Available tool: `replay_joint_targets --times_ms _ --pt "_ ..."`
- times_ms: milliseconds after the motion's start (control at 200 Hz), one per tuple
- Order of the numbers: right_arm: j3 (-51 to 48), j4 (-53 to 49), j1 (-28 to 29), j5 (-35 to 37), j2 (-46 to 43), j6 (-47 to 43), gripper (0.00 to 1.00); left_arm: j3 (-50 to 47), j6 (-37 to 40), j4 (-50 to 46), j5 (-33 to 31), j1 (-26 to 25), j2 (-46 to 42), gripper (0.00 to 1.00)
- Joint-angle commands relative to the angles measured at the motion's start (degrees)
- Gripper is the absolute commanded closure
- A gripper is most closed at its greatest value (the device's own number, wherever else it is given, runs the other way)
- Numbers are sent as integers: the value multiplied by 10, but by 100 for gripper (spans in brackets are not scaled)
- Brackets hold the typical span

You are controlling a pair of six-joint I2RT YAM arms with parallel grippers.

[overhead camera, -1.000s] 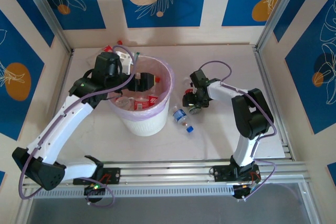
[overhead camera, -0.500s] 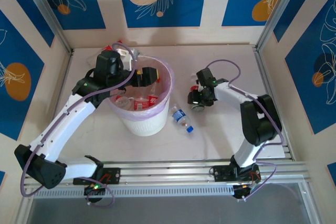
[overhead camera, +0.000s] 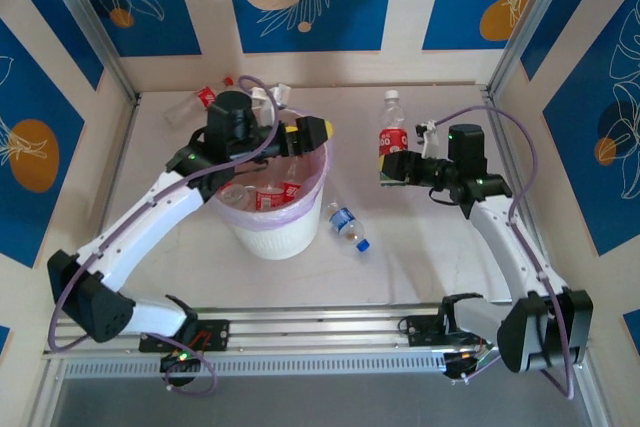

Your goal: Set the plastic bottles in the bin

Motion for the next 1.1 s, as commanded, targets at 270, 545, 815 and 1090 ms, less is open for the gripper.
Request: replay_joint_targets --times_ms 270,545,815,1090 --pt "28 30 47 -161 -53 17 54 80 -26 83 37 -72 98 5" --pt "34 75 70 -160 -49 55 54 104 -21 83 42 -91 128 7" --pt "77 71 106 -146 -25 54 54 118 0 55 34 -89 123 10" --pt "113 60 131 -135 -3 45 54 140 25 24 18 -80 106 11"
